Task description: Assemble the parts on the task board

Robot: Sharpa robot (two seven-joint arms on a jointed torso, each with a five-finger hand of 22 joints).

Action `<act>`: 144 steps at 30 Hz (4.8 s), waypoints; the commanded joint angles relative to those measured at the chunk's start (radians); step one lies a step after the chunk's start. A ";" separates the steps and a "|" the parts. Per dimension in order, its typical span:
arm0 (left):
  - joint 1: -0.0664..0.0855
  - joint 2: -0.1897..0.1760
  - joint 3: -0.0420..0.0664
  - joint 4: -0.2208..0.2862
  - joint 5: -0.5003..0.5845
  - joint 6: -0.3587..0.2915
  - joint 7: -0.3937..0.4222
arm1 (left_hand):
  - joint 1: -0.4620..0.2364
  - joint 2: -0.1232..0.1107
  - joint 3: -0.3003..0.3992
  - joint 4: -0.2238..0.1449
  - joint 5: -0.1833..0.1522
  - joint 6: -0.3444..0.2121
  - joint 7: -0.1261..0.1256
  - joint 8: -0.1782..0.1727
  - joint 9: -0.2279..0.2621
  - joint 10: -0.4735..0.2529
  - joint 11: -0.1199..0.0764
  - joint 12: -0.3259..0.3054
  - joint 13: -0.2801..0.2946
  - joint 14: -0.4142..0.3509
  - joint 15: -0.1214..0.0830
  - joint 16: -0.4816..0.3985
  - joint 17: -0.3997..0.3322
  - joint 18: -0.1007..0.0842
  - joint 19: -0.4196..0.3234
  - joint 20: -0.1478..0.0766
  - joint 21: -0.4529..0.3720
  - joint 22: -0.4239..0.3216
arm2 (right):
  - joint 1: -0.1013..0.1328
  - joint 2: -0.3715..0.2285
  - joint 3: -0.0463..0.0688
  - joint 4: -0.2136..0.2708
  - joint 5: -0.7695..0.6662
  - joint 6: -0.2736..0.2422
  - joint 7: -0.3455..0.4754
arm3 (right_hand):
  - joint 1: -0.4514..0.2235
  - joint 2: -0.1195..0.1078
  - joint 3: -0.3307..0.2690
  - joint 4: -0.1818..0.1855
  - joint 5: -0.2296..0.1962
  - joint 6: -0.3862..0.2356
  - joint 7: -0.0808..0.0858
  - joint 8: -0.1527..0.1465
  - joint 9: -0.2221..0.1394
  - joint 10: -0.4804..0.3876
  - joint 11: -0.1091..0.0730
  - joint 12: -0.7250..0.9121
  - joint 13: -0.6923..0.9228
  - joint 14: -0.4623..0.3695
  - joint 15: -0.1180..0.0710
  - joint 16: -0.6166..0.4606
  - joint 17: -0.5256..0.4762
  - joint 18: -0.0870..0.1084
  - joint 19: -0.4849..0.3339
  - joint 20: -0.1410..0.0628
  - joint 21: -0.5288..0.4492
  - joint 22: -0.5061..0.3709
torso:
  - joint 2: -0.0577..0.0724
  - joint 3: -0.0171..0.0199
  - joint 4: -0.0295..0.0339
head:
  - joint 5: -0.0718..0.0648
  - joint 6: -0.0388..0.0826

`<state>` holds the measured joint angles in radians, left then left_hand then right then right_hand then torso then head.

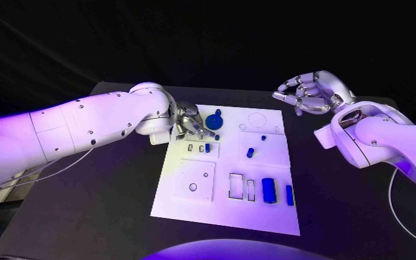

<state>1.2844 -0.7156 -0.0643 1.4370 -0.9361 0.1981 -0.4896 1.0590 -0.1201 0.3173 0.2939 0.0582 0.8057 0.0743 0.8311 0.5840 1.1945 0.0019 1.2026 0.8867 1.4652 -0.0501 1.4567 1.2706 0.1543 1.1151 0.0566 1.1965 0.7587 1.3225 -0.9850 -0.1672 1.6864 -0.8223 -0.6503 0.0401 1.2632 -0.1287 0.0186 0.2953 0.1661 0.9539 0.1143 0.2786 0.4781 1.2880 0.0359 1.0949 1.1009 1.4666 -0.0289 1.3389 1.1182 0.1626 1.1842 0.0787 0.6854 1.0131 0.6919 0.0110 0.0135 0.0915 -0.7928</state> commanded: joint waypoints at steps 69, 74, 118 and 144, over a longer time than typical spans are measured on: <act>0.001 0.060 -0.019 -0.036 0.021 0.149 -0.026 | 0.108 0.056 0.049 -0.007 -0.003 -0.018 0.007 -0.034 -0.009 -0.041 0.009 -0.034 -0.063 0.007 0.002 -0.008 -0.023 0.001 -0.033 0.008 -0.005 -0.010 | 0.000 0.016 -0.001 -0.019 -0.006 0.011 -0.012 | 0.015 0.013 -0.026 -0.001 -0.002 -0.044 0.009 0.027 0.006 -0.078 0.007 -0.116 -0.116 -0.035 0.003 -0.107 -0.120 0.020 -0.039 0.007 -0.145 -0.086 | -0.001 0.0005 -0.0016 | 0.009 -0.022; 0.000 0.060 -0.019 -0.034 0.036 0.151 -0.026 | 0.205 0.063 0.172 -0.037 -0.003 -0.025 0.002 -0.038 -0.005 -0.045 0.003 -0.036 -0.071 0.006 -0.003 -0.007 -0.026 0.001 -0.038 0.006 -0.002 -0.010 | 0.000 0.018 -0.001 -0.019 -0.006 0.002 -0.006 | 0.017 0.016 -0.025 -0.002 -0.002 -0.044 0.009 0.029 0.006 -0.076 0.007 -0.114 -0.114 -0.034 0.003 -0.108 -0.118 0.020 -0.038 0.007 -0.147 -0.087 | -0.002 0.0008 -0.0004 | 0.012 -0.022; -0.023 -0.065 -0.015 0.107 -0.063 -0.119 0.000 | 0.106 -0.062 0.665 -0.260 0.004 -0.008 -0.004 0.023 0.065 0.030 -0.008 -0.009 -0.048 0.045 -0.015 0.033 0.053 -0.014 0.023 -0.011 0.078 0.094 | -0.001 0.019 -0.001 -0.022 0.001 0.004 -0.003 | 0.018 0.017 -0.026 -0.001 -0.002 -0.045 0.009 0.032 0.007 -0.077 0.007 -0.117 -0.119 -0.034 0.003 -0.113 -0.124 0.020 -0.036 0.006 -0.150 -0.090 | 0.000 0.0000 -0.0006 | 0.024 -0.024; -0.041 -0.052 -0.017 0.108 -0.146 -0.071 -0.014 | 0.067 -0.079 0.695 -0.284 0.082 0.009 -0.011 0.027 0.070 0.054 -0.016 -0.005 -0.041 0.050 -0.023 0.035 0.059 -0.020 0.050 -0.021 0.100 0.130 | -0.003 0.021 -0.002 -0.022 0.003 0.008 -0.004 | 0.018 0.017 -0.026 -0.001 -0.002 -0.045 0.009 0.032 0.007 -0.077 0.007 -0.117 -0.119 -0.034 0.003 -0.113 -0.124 0.020 -0.036 0.006 -0.150 -0.090 | -0.001 0.0002 0.0006 | 0.027 -0.037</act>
<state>1.2442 -0.7709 -0.0809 1.5438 -1.0606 0.1073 -0.5054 1.1335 -0.1981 0.7826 0.2344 0.1368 0.8051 0.0655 0.8538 0.6558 1.2424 -0.0159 1.1949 0.8452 1.4650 -0.0642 1.4860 1.3079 0.1545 1.1583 0.0359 1.2925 0.8874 1.3203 -0.9653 -0.1689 1.6641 -0.8170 -0.6494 0.0277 1.2763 -0.1156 0.0003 0.2938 0.1662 0.9173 0.1221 0.3057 0.4837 1.2158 0.0423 0.9810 0.9826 1.4397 -0.0269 1.2283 0.9951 0.1622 1.1517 0.0859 0.5394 0.9245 0.6917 0.0107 0.0131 0.1179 -0.8289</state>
